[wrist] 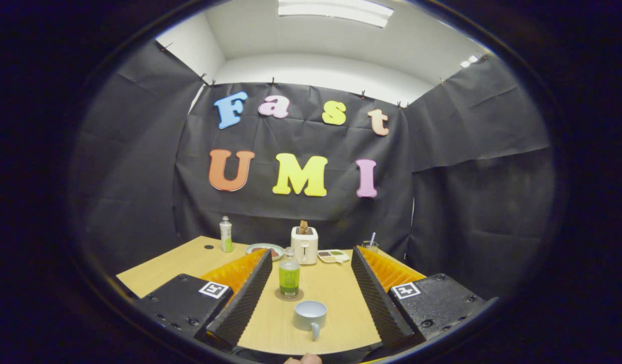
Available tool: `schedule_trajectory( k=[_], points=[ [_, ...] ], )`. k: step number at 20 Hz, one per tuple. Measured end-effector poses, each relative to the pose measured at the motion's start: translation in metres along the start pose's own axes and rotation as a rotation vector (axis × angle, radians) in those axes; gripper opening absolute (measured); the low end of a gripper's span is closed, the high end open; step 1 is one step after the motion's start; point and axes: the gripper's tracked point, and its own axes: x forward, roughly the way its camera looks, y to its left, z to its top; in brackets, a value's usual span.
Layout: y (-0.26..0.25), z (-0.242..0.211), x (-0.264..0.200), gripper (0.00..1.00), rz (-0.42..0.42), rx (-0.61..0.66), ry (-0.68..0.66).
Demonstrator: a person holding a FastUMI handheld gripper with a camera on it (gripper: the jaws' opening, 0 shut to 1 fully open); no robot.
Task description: Take the bottle from table, then pour the juice into the cup, finally place the bottle on the coaster
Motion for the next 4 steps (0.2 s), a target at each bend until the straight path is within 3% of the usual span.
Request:
schedule_trajectory(
  k=[4],
  points=[
    [-0.0042, -0.0053, -0.0088, 1.0, -0.047, -0.002, 0.003]
  ],
)
